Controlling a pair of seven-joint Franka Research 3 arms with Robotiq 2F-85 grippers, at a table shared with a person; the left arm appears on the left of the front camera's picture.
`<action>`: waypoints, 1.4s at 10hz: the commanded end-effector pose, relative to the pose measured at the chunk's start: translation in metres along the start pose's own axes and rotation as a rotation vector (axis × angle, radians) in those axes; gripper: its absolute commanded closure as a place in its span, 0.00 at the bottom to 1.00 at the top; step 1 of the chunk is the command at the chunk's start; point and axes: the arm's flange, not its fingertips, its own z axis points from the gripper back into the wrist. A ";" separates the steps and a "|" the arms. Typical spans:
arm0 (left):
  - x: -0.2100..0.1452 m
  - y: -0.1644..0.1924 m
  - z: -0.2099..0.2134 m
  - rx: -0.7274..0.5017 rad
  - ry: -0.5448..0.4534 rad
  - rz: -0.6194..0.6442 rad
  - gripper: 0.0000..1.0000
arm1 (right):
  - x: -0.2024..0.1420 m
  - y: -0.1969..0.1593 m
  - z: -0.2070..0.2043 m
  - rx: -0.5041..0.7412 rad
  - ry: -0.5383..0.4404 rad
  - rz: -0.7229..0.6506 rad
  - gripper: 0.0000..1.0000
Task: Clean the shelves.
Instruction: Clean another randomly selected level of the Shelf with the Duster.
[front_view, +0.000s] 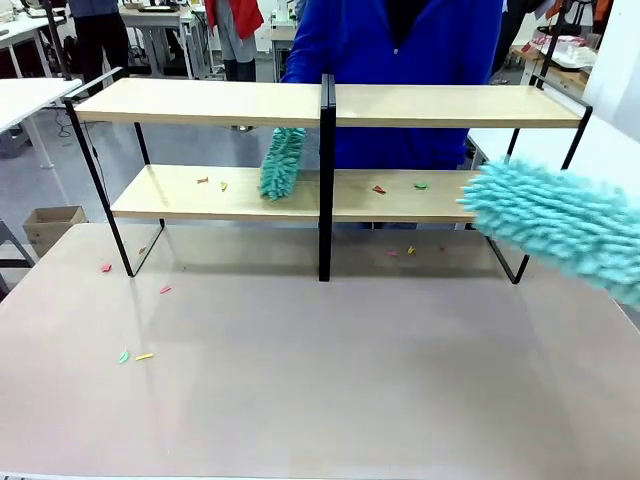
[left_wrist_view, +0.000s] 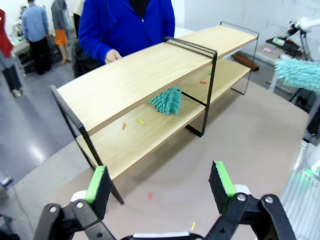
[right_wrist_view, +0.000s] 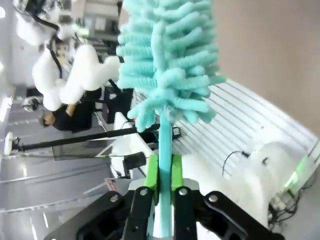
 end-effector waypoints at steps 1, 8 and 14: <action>-0.001 0.000 -0.001 -0.008 -0.006 -0.003 0.00 | 0.000 -0.015 0.018 0.043 -0.011 -0.006 1.00; -0.001 0.000 -0.001 -0.008 -0.006 -0.003 0.00 | 0.024 -0.021 -0.005 -0.024 -0.013 0.047 1.00; -0.001 0.000 -0.001 -0.008 -0.006 -0.003 0.00 | 0.162 0.018 -0.134 -0.244 -0.062 0.154 1.00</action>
